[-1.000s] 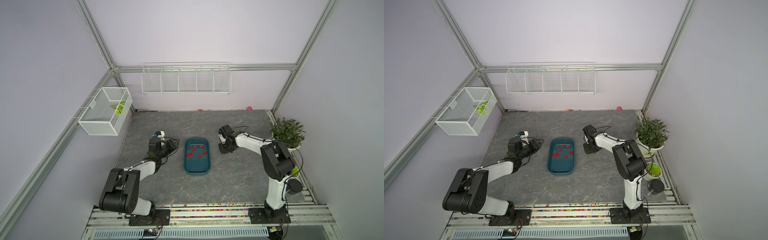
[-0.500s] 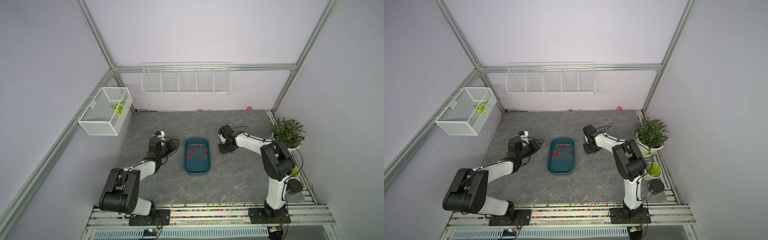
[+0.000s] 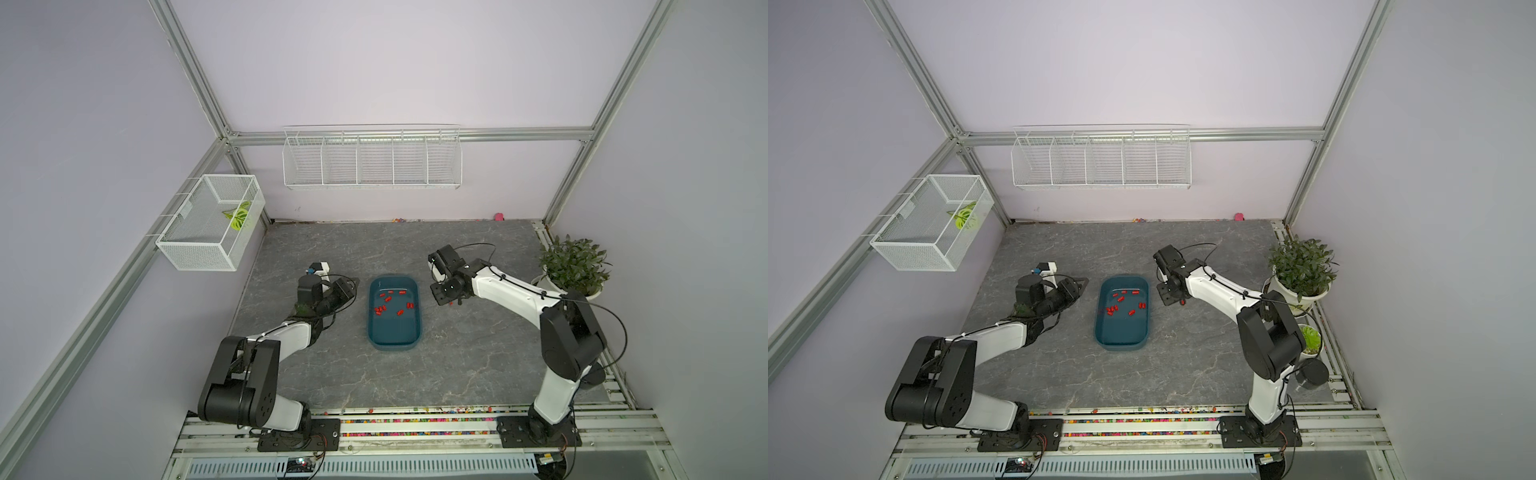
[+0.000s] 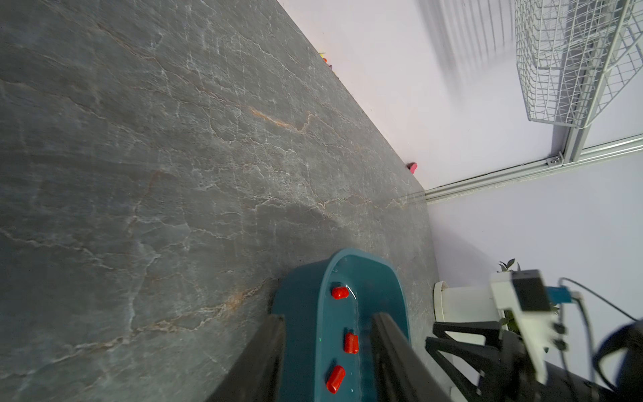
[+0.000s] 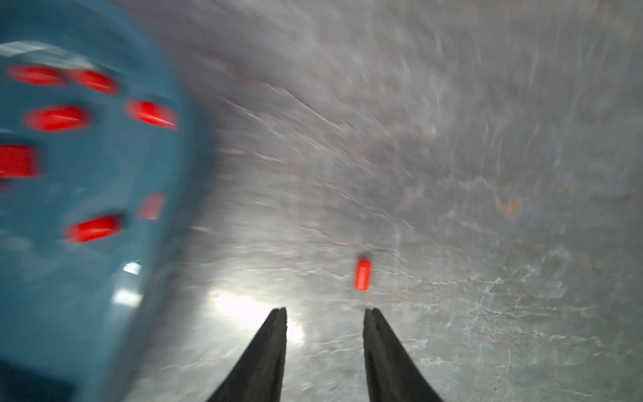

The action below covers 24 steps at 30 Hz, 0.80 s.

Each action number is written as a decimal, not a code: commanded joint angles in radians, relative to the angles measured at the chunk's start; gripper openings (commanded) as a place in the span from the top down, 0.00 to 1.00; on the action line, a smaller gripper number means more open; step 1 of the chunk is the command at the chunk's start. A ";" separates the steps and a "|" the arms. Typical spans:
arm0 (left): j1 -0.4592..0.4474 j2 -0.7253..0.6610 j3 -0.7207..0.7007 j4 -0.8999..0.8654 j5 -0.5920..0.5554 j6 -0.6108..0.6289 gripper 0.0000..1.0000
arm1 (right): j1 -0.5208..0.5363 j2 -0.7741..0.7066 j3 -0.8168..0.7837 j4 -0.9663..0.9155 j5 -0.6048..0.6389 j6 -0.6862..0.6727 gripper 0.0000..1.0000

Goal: Take the screw protection sleeves out of the storage box
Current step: Place the screw protection sleeve at the center of the board, then pick up the screw protection sleeve from the storage box.

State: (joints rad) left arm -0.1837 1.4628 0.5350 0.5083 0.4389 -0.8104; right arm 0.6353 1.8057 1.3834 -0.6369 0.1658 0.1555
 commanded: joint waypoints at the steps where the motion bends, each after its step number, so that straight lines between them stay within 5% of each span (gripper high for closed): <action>1: -0.003 0.006 0.031 0.010 0.005 0.006 0.53 | 0.077 -0.032 0.056 -0.065 0.044 -0.040 0.59; 15: -0.003 0.000 0.029 0.006 0.006 0.010 0.53 | 0.183 0.083 0.149 0.034 -0.148 -0.017 0.59; 24: -0.003 -0.001 0.026 0.012 0.007 0.010 0.53 | 0.201 0.200 0.224 -0.036 -0.151 -0.003 0.58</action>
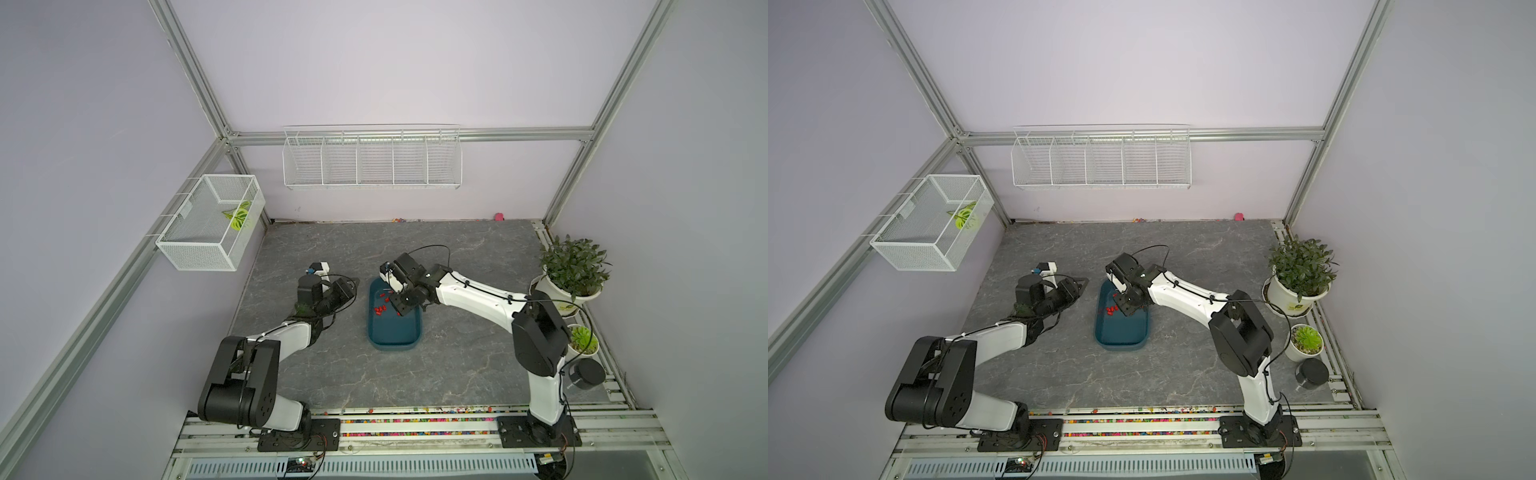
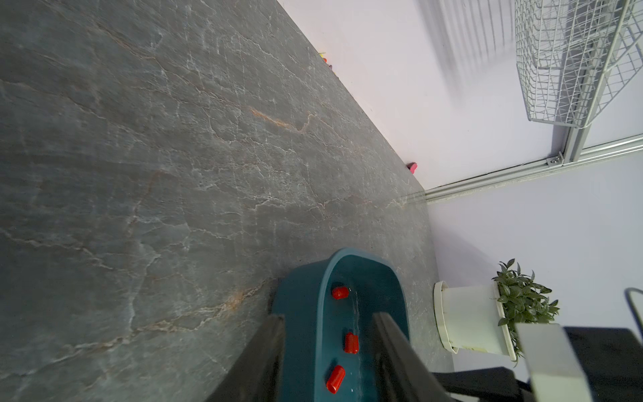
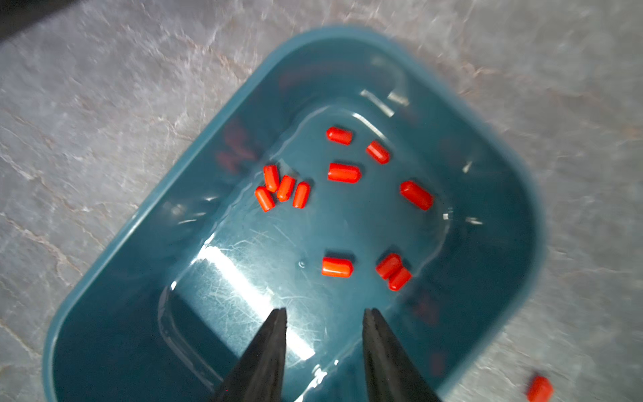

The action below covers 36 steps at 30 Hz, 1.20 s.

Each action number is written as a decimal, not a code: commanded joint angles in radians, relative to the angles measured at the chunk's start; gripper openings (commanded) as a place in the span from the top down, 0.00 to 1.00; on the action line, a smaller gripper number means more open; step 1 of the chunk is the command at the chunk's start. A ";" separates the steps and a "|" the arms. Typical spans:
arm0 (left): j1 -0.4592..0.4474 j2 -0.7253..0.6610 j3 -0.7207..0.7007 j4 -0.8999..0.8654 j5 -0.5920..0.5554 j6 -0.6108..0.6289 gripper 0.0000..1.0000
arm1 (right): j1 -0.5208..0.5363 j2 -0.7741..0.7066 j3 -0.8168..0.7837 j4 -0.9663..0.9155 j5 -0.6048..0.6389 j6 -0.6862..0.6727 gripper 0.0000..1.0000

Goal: Take the screw protection sleeves out of the storage box
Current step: Pick up the screw protection sleeve from the storage box.

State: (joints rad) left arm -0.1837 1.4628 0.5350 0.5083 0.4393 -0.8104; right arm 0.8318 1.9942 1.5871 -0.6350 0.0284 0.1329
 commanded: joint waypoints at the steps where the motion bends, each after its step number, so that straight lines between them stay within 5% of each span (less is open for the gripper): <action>1: -0.003 -0.002 0.027 0.012 0.010 0.010 0.53 | 0.004 0.019 0.023 -0.041 -0.013 0.026 0.58; 11: -0.003 -0.001 0.026 0.012 0.009 0.011 0.53 | 0.004 0.108 0.096 -0.107 -0.010 0.053 0.48; 36: -0.003 -0.004 0.024 0.015 0.010 0.012 0.52 | 0.003 0.267 0.267 -0.262 0.026 0.106 0.59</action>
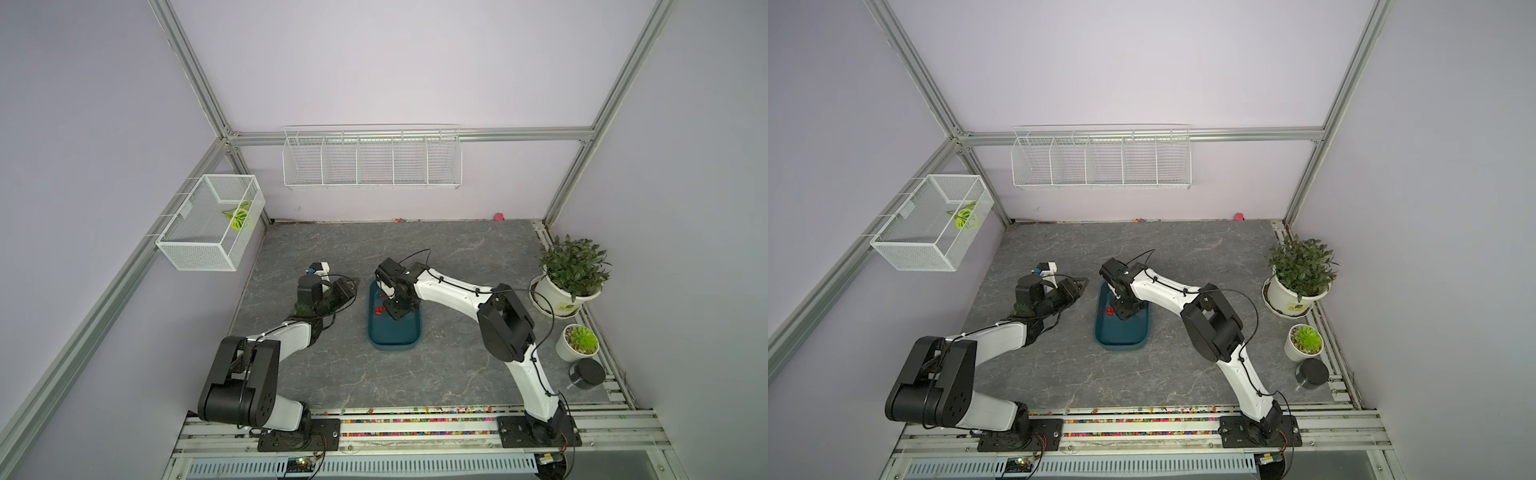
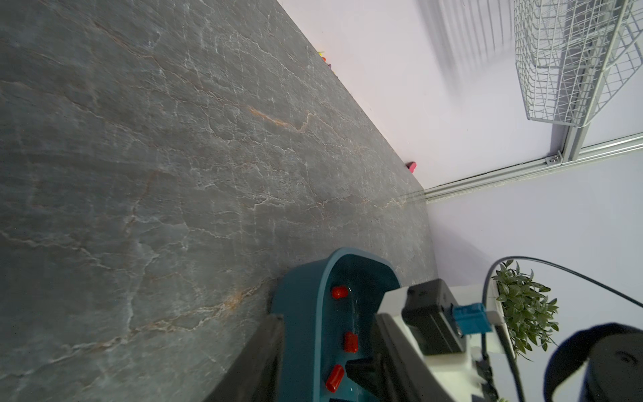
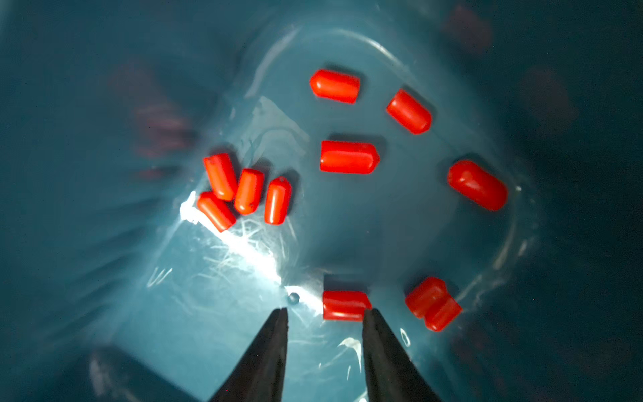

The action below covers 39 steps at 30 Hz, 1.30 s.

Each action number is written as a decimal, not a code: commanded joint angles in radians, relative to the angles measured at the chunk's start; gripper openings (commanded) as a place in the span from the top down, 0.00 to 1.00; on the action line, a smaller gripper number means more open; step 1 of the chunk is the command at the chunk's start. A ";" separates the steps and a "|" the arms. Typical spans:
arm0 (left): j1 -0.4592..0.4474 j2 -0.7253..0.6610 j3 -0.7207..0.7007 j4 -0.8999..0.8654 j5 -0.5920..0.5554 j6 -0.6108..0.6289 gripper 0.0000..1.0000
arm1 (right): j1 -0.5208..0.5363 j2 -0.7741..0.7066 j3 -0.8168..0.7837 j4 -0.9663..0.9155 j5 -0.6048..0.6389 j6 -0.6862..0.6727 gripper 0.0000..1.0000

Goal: Take the screw protection sleeves out of the storage box
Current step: Pick up the screw protection sleeve from the storage box.

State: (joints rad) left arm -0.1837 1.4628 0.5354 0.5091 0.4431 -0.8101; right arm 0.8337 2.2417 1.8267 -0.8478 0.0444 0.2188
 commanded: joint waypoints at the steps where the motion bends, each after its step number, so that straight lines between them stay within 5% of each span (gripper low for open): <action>1: -0.003 -0.004 0.023 0.014 0.006 0.012 0.52 | 0.001 0.023 0.031 -0.052 0.011 0.023 0.59; 39: -0.003 -0.002 0.025 0.012 0.008 0.012 0.52 | -0.008 0.099 0.114 -0.117 0.000 0.027 0.56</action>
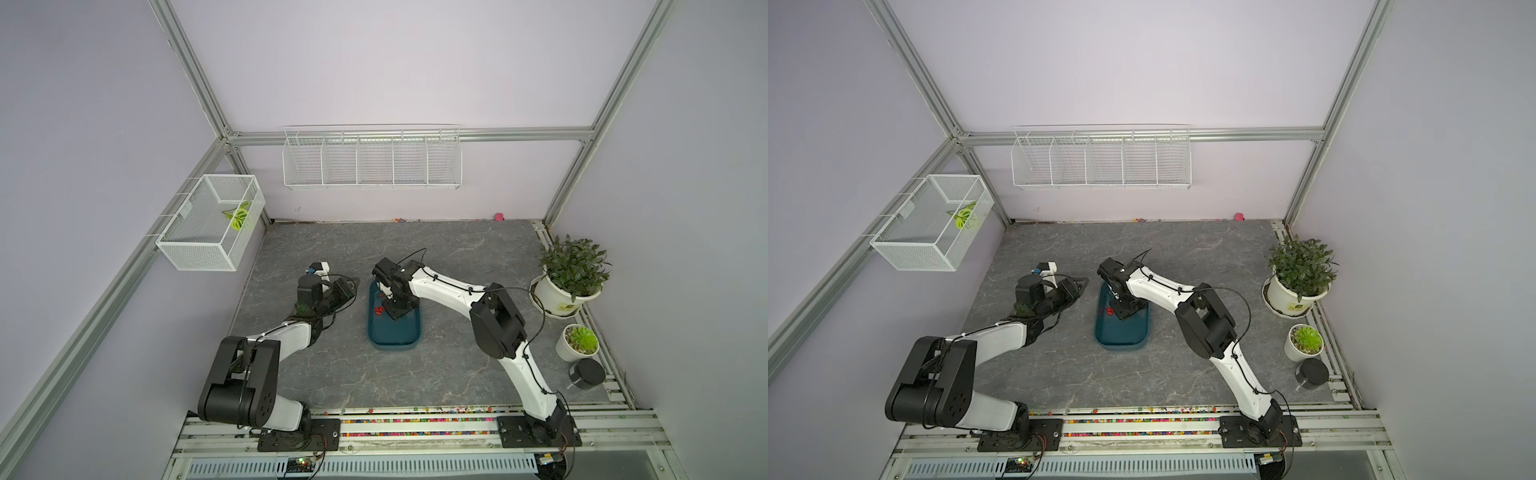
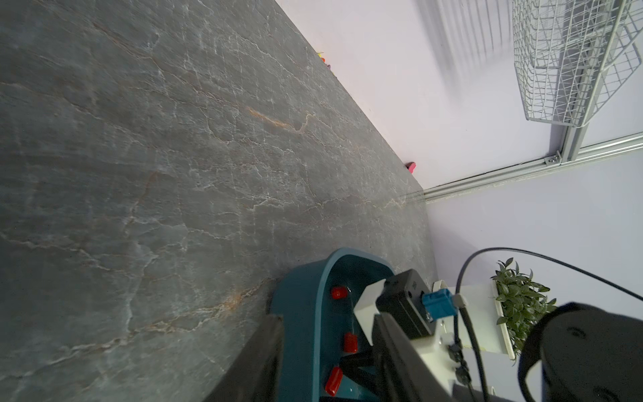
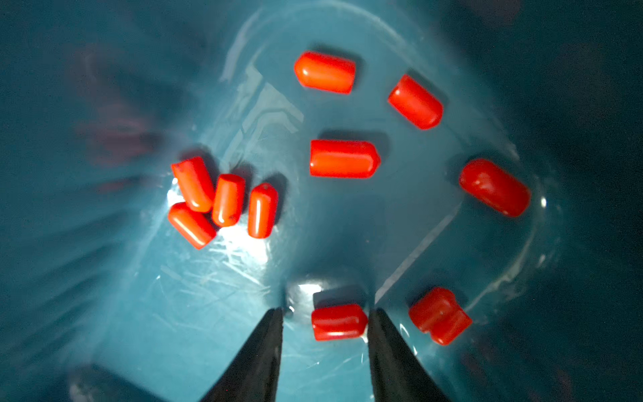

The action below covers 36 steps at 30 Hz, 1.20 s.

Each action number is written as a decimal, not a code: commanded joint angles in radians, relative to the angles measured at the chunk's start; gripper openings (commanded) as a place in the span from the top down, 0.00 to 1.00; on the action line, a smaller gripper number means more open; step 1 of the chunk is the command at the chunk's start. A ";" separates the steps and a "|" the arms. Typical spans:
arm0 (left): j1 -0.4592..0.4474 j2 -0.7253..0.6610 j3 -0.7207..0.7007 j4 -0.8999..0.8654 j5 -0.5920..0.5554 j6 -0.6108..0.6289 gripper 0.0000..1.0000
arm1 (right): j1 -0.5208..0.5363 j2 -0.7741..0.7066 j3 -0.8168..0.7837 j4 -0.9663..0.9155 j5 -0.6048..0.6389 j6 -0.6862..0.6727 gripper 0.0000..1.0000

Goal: Take the screw protection sleeves out of the storage box
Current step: Pick up the screw protection sleeve from the storage box.

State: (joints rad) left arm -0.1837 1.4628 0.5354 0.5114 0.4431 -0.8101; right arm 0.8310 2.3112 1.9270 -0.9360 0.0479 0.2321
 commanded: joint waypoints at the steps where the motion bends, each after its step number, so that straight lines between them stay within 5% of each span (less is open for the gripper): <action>1: -0.003 -0.002 0.025 0.010 0.008 0.012 0.52 | -0.006 0.030 0.013 -0.029 -0.004 0.013 0.57; 15: -0.003 -0.005 0.024 0.012 0.008 0.012 0.52 | -0.007 0.054 0.038 -0.049 -0.020 0.010 0.59; 36: -0.003 -0.004 0.023 0.012 0.007 0.011 0.52 | -0.007 0.045 0.035 -0.050 -0.017 0.012 0.75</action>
State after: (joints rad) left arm -0.1837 1.4628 0.5354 0.5114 0.4431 -0.8101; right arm 0.8307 2.3413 1.9556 -0.9611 0.0311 0.2371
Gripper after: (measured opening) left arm 0.484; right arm 0.261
